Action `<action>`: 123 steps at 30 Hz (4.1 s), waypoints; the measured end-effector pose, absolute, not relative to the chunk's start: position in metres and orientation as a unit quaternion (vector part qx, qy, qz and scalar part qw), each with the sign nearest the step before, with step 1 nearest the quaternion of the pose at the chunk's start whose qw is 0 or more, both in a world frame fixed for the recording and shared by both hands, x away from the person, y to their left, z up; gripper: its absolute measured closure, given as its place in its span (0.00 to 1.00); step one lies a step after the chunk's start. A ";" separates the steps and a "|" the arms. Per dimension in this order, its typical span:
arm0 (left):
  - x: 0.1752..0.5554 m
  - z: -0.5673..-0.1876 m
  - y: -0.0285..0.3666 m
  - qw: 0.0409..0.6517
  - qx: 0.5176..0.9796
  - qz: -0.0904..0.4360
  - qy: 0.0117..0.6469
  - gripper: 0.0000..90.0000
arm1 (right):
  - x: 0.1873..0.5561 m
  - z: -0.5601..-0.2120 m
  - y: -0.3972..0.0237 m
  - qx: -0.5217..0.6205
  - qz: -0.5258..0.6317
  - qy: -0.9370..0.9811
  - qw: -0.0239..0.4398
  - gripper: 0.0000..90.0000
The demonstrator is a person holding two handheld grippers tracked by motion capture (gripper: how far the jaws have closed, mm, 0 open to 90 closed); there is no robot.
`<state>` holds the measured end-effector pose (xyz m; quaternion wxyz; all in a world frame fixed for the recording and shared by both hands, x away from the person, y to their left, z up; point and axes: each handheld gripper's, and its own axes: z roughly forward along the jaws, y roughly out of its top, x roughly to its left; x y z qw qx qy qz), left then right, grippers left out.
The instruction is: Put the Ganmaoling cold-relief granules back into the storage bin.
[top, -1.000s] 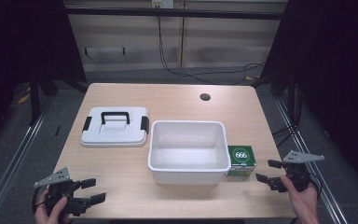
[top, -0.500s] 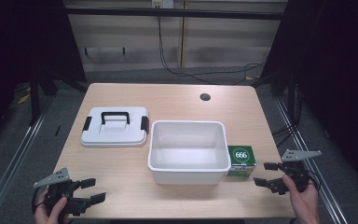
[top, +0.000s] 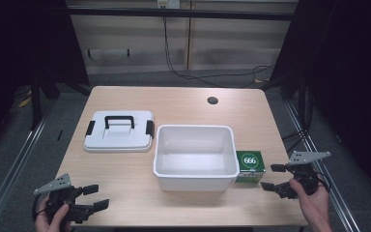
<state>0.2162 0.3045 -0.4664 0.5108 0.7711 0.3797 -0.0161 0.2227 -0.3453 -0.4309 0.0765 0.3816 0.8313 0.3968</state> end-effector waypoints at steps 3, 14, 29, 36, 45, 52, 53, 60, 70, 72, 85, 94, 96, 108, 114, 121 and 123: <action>0.216 -0.467 0.305 0.509 0.772 -0.015 0.380 0.18 | 0.227 -0.425 -0.341 0.366 0.395 0.840 0.072 0.17; 0.216 -0.468 0.305 0.506 0.773 -0.014 0.383 0.18 | 0.236 -0.405 -0.337 0.341 0.384 0.855 0.078 0.15; 0.217 -0.468 0.304 0.506 0.772 -0.015 0.383 0.18 | 0.267 -0.393 -0.318 0.282 0.374 0.882 0.043 0.15; 0.217 -0.468 0.304 0.506 0.772 -0.014 0.384 0.18 | 0.274 -0.390 -0.317 0.268 0.348 0.897 0.039 0.15; 0.217 -0.468 0.304 0.505 0.773 -0.015 0.384 0.18 | 0.287 -0.384 -0.306 0.225 0.310 0.923 0.037 0.11; 0.217 -0.469 0.304 0.505 0.773 -0.015 0.384 0.18 | 0.298 -0.386 -0.296 0.191 0.274 0.942 0.026 0.10; 0.217 -0.469 0.305 0.505 0.773 -0.015 0.384 0.18 | 0.299 -0.386 -0.295 0.187 0.273 0.943 0.024 0.10; 0.217 -0.469 0.305 0.506 0.773 -0.016 0.383 0.18 | 0.307 -0.385 -0.292 0.180 0.251 0.951 0.010 0.10; 0.217 -0.469 0.304 0.505 0.774 -0.018 0.381 0.18 | 0.319 -0.391 -0.283 0.150 0.194 0.969 -0.008 0.09; 0.217 -0.469 0.304 0.505 0.774 -0.018 0.382 0.18 | 0.321 -0.392 -0.280 0.146 0.179 0.973 -0.008 0.09; 0.217 -0.468 0.304 0.507 0.774 -0.017 0.378 0.18 | 0.333 -0.396 -0.266 0.135 0.121 0.983 -0.016 0.09; 0.217 -0.469 0.304 0.506 0.774 -0.018 0.380 0.18 | 0.341 -0.409 -0.258 0.114 0.086 0.989 -0.023 0.09; 0.217 -0.469 0.304 0.506 0.775 -0.017 0.380 0.18 | 0.341 -0.410 -0.257 0.110 0.083 0.990 -0.025 0.09; 0.217 -0.469 0.304 0.506 0.774 -0.018 0.380 0.18 | 0.343 -0.420 -0.244 0.075 0.023 0.997 -0.028 0.14; 0.217 -0.469 0.304 0.506 0.774 -0.019 0.381 0.18 | 0.343 -0.422 -0.242 0.077 0.015 0.996 -0.030 0.16; 0.217 -0.469 0.305 0.504 0.775 -0.017 0.381 0.18 | 0.342 -0.420 -0.247 0.093 0.030 0.995 -0.029 0.17; 0.217 -0.469 0.304 0.504 0.774 -0.017 0.382 0.18 | 0.341 -0.418 -0.249 0.096 0.033 0.994 -0.029 0.17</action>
